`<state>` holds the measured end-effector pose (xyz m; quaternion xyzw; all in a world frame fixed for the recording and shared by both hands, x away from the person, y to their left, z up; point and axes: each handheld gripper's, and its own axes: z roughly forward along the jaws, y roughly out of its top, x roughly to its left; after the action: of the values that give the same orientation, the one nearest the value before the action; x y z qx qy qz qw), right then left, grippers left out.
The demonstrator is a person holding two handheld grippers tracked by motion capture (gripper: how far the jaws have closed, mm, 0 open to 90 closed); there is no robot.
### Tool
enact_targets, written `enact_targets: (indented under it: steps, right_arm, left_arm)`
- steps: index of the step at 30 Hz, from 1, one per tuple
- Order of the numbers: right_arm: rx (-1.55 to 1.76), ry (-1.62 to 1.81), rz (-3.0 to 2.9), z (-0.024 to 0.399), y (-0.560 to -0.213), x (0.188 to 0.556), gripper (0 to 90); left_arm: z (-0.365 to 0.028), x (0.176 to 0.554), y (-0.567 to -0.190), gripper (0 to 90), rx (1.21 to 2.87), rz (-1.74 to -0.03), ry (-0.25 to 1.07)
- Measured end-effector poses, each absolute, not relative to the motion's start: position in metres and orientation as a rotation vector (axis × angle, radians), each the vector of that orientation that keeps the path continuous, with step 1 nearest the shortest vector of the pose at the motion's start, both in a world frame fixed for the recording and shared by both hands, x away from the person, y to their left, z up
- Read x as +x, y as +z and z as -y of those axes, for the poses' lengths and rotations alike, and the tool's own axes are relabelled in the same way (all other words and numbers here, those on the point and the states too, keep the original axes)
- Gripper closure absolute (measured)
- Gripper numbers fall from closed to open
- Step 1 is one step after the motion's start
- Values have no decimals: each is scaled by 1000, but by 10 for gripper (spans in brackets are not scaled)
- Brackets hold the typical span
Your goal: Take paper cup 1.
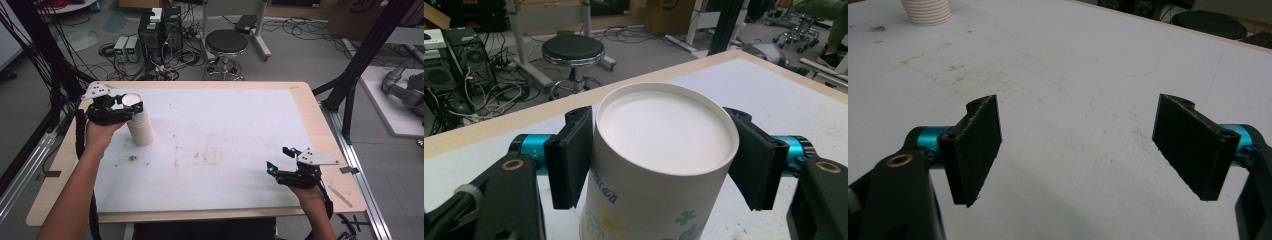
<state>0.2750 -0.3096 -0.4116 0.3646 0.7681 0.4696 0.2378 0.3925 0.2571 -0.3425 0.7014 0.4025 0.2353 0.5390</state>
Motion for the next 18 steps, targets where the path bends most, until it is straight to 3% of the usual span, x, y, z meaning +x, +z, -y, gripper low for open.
enact_targets:
  steps: [8, 18]
  right_arm:
    - [1006, 1286, -2109, 309, -412, 275, 201]
    - [974, 1301, -2136, 304, -412, 276, 201]
  left_arm:
    - [-259, 389, -333, 331, 1630, -933, 571]
    - [-263, 378, -291, 335, 1540, -862, 620]
